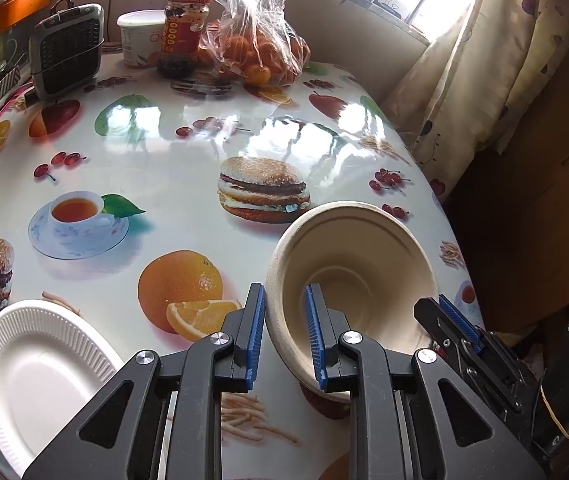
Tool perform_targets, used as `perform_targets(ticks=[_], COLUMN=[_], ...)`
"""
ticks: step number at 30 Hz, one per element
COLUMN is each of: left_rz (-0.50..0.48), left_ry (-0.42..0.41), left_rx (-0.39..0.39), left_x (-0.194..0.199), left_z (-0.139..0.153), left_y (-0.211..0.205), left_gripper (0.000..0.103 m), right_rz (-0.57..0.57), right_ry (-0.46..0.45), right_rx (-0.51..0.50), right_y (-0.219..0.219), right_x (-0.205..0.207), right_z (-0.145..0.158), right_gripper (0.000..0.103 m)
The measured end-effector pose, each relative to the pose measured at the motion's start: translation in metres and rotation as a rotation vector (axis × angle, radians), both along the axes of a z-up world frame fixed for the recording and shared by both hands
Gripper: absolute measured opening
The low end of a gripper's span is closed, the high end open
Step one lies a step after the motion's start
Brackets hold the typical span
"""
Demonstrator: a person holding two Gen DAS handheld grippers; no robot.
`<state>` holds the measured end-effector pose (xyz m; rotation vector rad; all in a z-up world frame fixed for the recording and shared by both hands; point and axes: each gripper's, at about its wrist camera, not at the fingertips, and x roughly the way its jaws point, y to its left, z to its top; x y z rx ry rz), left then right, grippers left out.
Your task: Organize plates and bowls
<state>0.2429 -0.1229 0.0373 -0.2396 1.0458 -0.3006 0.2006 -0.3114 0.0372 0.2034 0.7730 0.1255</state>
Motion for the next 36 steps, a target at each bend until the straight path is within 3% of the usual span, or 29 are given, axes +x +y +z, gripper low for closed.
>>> perform_targets(ticks=[6, 11, 36], left_rz=[0.002, -0.009, 0.004], left_ry=[-0.002, 0.001, 0.031], left_rx=[-0.011, -0.027, 0.003], left_x=[0.001, 0.003, 0.013], left_z=[-0.001, -0.002, -0.021], left_y=[0.002, 0.002, 0.001], left_gripper=[0.022, 0.033, 0.033], right_rz=[0.003, 0.009, -0.005], right_ry=[0.0, 0.003, 0.033], right_rx=[0.006, 0.021, 0.051], right_y=[-0.001, -0.001, -0.007], right_x=[0.0, 0.0, 0.012], right_z=[0.0, -0.003, -0.015], right_gripper=[0.017, 0.032, 0.034])
